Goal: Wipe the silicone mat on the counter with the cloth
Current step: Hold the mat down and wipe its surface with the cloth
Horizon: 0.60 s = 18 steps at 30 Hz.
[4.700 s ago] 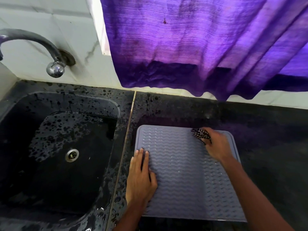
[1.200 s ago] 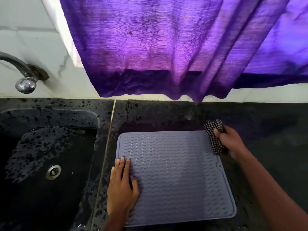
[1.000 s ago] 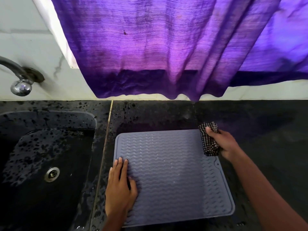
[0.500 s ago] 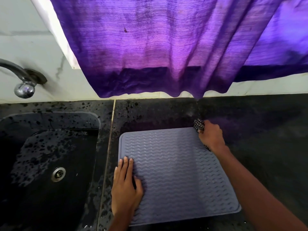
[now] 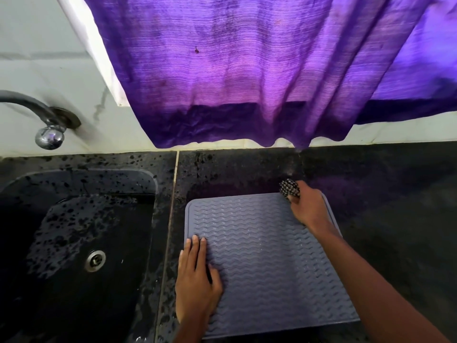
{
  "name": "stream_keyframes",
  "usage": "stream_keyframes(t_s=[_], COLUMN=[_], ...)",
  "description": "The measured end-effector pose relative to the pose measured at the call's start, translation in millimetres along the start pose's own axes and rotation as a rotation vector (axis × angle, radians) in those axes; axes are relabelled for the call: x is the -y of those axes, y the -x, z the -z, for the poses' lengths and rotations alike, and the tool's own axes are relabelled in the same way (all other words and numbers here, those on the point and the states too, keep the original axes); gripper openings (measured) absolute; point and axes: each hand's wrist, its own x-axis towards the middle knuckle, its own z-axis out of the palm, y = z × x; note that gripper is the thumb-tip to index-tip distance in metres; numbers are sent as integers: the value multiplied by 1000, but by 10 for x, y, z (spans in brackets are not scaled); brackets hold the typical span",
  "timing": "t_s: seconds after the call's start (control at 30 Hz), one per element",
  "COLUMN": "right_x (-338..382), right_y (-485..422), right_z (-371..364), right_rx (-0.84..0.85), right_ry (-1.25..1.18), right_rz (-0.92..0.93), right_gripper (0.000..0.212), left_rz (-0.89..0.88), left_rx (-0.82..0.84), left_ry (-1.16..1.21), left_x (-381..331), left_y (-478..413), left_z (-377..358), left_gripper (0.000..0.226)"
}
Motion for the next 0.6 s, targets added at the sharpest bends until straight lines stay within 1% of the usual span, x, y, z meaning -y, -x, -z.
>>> stream_keyframes(t_s=[0.07,0.1,0.33,0.47,0.53,0.6], right_x=[10,38,388,710,862,960], right_y=[-6,-1,123,243,329,388], right_z=[-22,-52,-306,-520,-634,-711], right_rx=[5,7,-1,49,123,222], right_ry=[103,114,80,-27,-107,-250], right_rz=[22,32,87,170,222,203], right_gripper=[32,31,32,32,33,34], left_rz=[-1,-2,-2,-8,-14,-18], left_rx=[2,2,4,-1,-14,-25], left_ry=[-2,-2,-4,-3,-2,-7], left_x=[-2,1,13,15,13,12], left_y=[0,-1,-2,-9,-13,-9], left_z=[0,-2,-11,-20,-21,-19], left_gripper=[61,61,62,63,63,63])
